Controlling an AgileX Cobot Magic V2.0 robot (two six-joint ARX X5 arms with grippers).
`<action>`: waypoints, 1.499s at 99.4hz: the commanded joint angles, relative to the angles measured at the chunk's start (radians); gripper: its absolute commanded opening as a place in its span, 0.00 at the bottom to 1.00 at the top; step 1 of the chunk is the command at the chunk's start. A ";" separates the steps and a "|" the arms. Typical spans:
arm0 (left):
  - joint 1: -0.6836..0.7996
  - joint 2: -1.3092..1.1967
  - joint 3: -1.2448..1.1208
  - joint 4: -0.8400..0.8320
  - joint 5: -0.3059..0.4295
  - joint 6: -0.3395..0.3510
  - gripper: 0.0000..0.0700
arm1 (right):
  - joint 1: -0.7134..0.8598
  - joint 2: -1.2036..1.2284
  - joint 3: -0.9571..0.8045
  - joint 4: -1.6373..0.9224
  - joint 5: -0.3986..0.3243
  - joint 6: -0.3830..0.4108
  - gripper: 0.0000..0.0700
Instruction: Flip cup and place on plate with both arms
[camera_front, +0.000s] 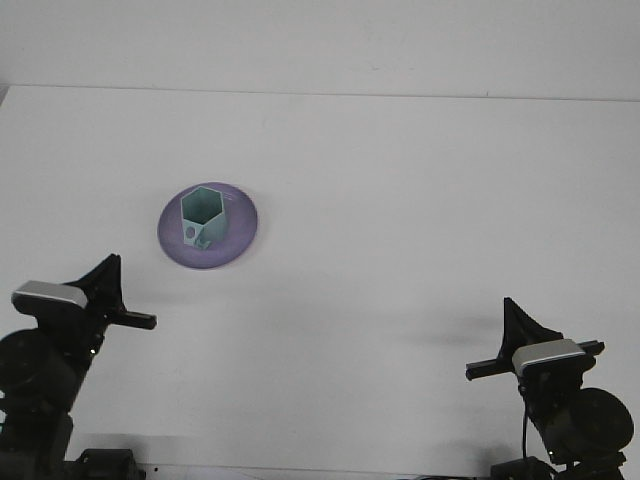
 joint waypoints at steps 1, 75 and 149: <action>-0.001 -0.061 -0.096 0.051 0.004 -0.050 0.02 | 0.000 -0.013 -0.011 0.029 -0.003 -0.050 0.01; -0.001 -0.189 -0.195 0.156 -0.010 -0.060 0.02 | 0.000 -0.021 -0.042 0.094 -0.003 -0.059 0.01; 0.000 -0.475 -0.625 0.322 -0.096 -0.113 0.03 | 0.000 -0.021 -0.042 0.094 -0.003 -0.059 0.01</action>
